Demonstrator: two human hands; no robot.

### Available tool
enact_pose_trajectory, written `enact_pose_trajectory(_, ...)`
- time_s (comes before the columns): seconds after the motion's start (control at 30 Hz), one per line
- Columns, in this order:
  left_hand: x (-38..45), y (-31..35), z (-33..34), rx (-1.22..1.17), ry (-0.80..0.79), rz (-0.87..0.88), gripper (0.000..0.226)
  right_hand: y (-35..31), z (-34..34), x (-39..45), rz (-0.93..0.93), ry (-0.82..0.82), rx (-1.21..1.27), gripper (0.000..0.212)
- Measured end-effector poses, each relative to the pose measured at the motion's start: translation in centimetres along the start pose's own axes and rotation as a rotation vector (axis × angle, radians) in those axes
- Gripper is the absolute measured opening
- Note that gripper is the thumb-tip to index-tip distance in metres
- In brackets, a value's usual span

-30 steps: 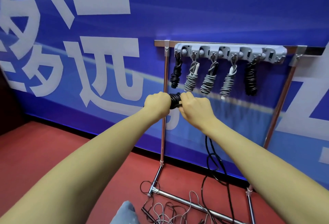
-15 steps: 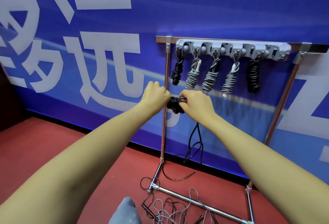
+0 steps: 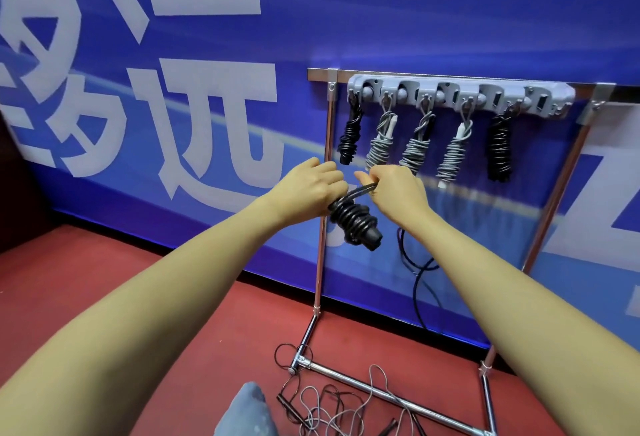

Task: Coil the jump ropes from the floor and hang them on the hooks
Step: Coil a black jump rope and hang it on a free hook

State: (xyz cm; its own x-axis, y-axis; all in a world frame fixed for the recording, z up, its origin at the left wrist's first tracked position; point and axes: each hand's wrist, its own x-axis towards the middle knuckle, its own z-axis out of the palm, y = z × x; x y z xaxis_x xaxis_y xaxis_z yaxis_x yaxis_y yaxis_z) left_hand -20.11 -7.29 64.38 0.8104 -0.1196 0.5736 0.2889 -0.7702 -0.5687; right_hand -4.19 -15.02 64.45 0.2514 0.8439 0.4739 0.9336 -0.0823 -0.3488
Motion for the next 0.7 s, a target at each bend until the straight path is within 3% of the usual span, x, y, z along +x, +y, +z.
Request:
enact_pose_trajectory(0.07,0.7,0.6,-0.5,-0.172,0.024,-0.191,0.015,0.0,-0.2,-0.3,-0.006,-0.013,-0.014,0.045)
enact_pose_trajectory(0.17,1.8,2.0,-2.0,-0.532,-0.092,-0.691,0.028,-0.1,-0.4,-0.4,0.068,-0.002,0.051,0.034)
enact_pose_trajectory(0.3,2.9,3.3,-1.5,-0.712,0.083,-1.088,0.032,-0.7,-0.2,-0.4,0.064,0.014,-0.075,0.035)
enact_pose_trajectory(0.43,3.1,4.1,-0.2,-0.674,0.037,-1.264,0.027,-0.7,0.3,-0.9,-0.013,0.009,-0.152,0.02)
enact_pose_trajectory(0.57,2.5,4.1,0.9,-0.614,-0.071,-1.34,0.026,-0.9,0.8,-1.4,-0.051,-0.061,-0.152,0.025)
enact_pose_trajectory(0.7,2.0,3.6,1.5,-0.408,-0.27,-1.276,0.031,-0.9,1.2,-2.1,-0.072,-0.19,-0.042,0.032)
